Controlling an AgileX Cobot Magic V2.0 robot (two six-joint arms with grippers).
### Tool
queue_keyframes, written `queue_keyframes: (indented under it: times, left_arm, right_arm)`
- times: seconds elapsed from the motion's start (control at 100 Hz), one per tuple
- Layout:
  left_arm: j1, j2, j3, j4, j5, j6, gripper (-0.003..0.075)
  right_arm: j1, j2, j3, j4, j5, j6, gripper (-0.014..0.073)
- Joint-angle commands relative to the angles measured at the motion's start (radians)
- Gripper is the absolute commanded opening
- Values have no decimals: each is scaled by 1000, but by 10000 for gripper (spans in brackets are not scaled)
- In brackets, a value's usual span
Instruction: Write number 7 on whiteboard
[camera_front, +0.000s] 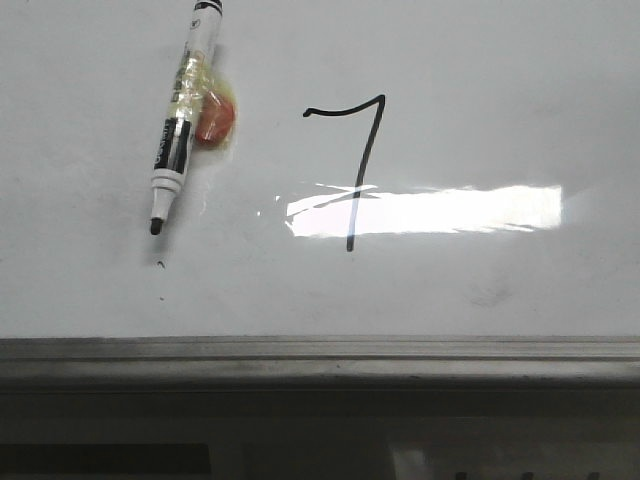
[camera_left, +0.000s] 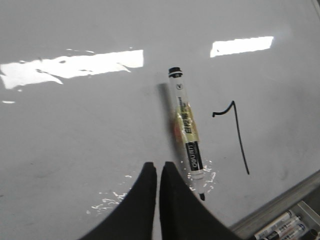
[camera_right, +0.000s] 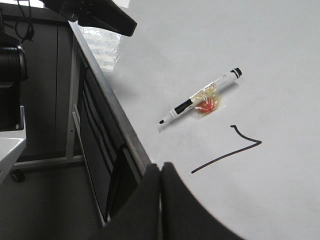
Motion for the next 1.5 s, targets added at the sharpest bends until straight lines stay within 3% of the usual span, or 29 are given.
queue_keyframes:
  times: [0.0,0.14,0.26,0.41,0.64,0.73,0.83,1.02,1.29,1.49]
  left_arm:
    - [-5,3,-20,78,2,3,-20]
    - [-1,3,-11,176,49,2,-20]
    - [48,6,26,385,129,-72,-20]
    - [184,6,104,620,165,-379,-20]
    - [491,3,249,1140,336,-937,-20]
    - [606,3,280,1283,408,-1092,-20]
    - [709,-23,290,1315,483,-1176,-20]
    - [871,-145,317,1325,613,-1177,-20]
    - [1051,-291,400,1421,839,-1290,-20]
    - [1171,-365,404,1433,935,-1304,-20]
  right_arm:
    - [-7,8,-27,-4,-73,4,-55]
    - [-7,8,-27,-4,-71,4,-55]
    - [-7,8,-27,-4,-71,4,-55]
    - [-7,8,-27,-4,-71,4,-55]
    - [-7,8,-27,-4,-71,4,-55]
    - [-7,8,-27,-4,-71,4,-55]
    - [-7,8,-27,-4,-71,4,-55]
    - [-7,8,-27,-4,-71,4,-55]
    - [-7,8,-27,-4,-71,4,-55]
    - [-7,8,-27,-4,-71,4,-55]
